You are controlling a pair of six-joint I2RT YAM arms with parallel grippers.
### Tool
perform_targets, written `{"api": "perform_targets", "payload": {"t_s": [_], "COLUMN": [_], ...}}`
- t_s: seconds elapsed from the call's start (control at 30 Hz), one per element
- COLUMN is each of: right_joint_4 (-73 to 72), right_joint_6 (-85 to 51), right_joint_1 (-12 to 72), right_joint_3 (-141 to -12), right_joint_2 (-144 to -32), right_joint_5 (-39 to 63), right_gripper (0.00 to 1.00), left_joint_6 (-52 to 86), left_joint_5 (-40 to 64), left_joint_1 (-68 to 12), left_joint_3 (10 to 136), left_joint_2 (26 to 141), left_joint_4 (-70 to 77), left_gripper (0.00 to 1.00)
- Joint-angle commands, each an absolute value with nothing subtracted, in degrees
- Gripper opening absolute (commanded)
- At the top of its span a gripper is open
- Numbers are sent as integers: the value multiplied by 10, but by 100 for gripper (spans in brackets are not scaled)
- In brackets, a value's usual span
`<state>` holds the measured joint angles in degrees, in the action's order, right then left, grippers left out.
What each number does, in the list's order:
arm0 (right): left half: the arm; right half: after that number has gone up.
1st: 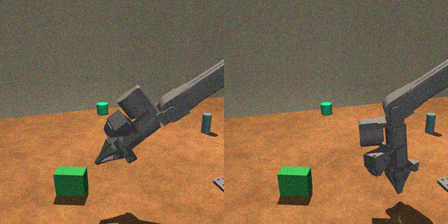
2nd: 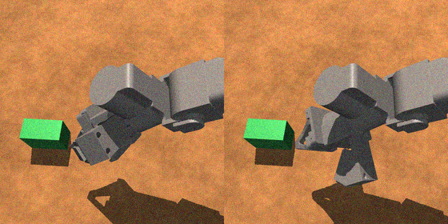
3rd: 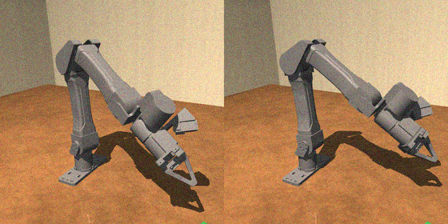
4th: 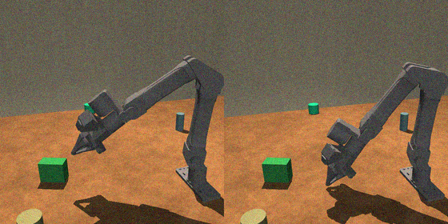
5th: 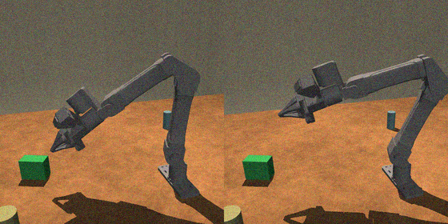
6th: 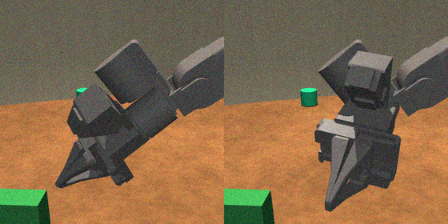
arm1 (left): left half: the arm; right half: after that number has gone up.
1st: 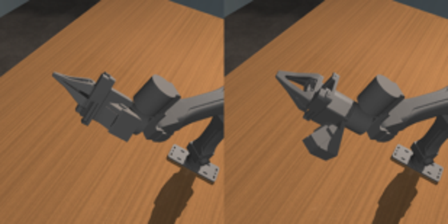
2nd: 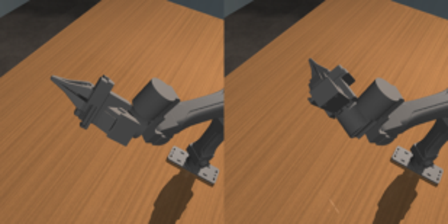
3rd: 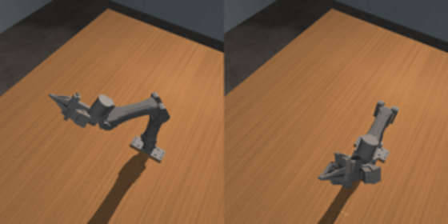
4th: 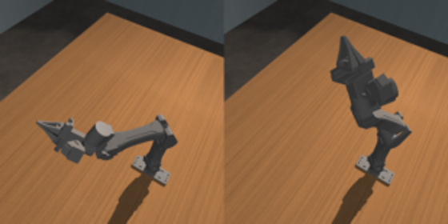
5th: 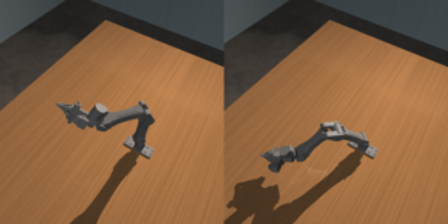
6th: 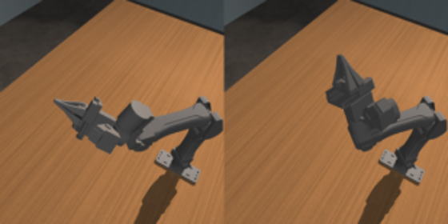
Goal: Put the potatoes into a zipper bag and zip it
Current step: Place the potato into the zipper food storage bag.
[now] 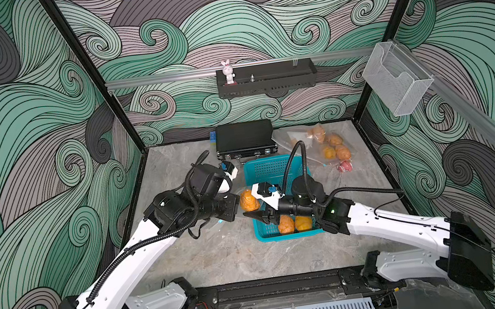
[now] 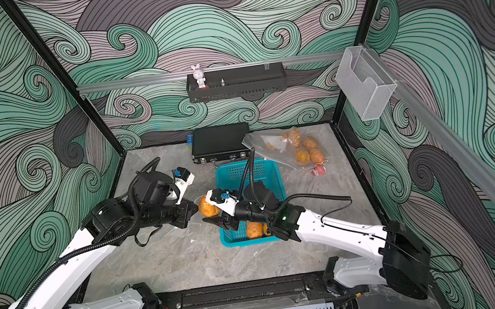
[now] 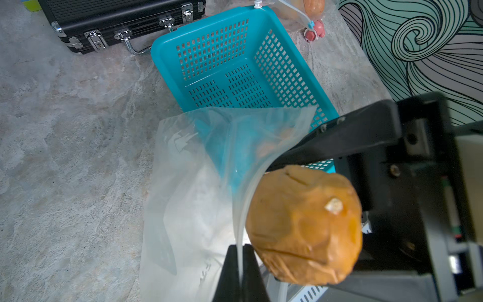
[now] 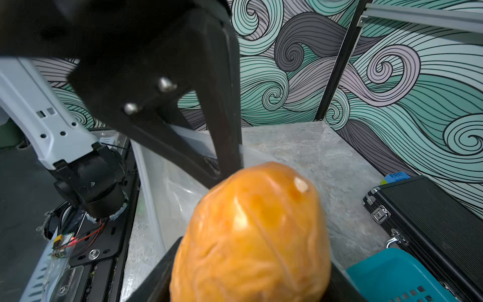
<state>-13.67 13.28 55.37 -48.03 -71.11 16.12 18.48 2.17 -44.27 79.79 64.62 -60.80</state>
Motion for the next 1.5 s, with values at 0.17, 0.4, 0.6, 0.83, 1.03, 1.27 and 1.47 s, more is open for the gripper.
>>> {"api": "perform_targets", "payload": {"t_s": [0.17, 0.4, 0.6, 0.83, 1.03, 1.27, 1.47], "right_joint_4": [-82, -38, 12, 71, 61, 59, 12], "right_joint_6": [171, 150, 106, 106, 143, 158, 161], "right_joint_1": [556, 554, 546, 546, 549, 547, 541], "right_joint_3": [-525, -561, -605, -643, -628, -622, -585], "right_joint_2": [-715, -718, -754, -773, -751, -709, -650], "right_joint_5": [150, 124, 69, 37, 164, 163, 147], "right_gripper": [70, 66, 55, 52, 63, 82, 84], "left_joint_6": [188, 190, 189, 183, 176, 157, 153], "left_joint_5": [31, 45, 56, 45, 47, 43, 29], "left_joint_1": [-439, -439, -439, -439, -439, -439, -439], "left_joint_3": [822, 820, 820, 837, 845, 847, 850], "left_joint_2": [631, 630, 630, 634, 631, 639, 630], "left_joint_4": [-602, -599, -599, -610, -605, -643, -653], "left_gripper": [0, 0, 0, 0, 0, 0, 0]}}
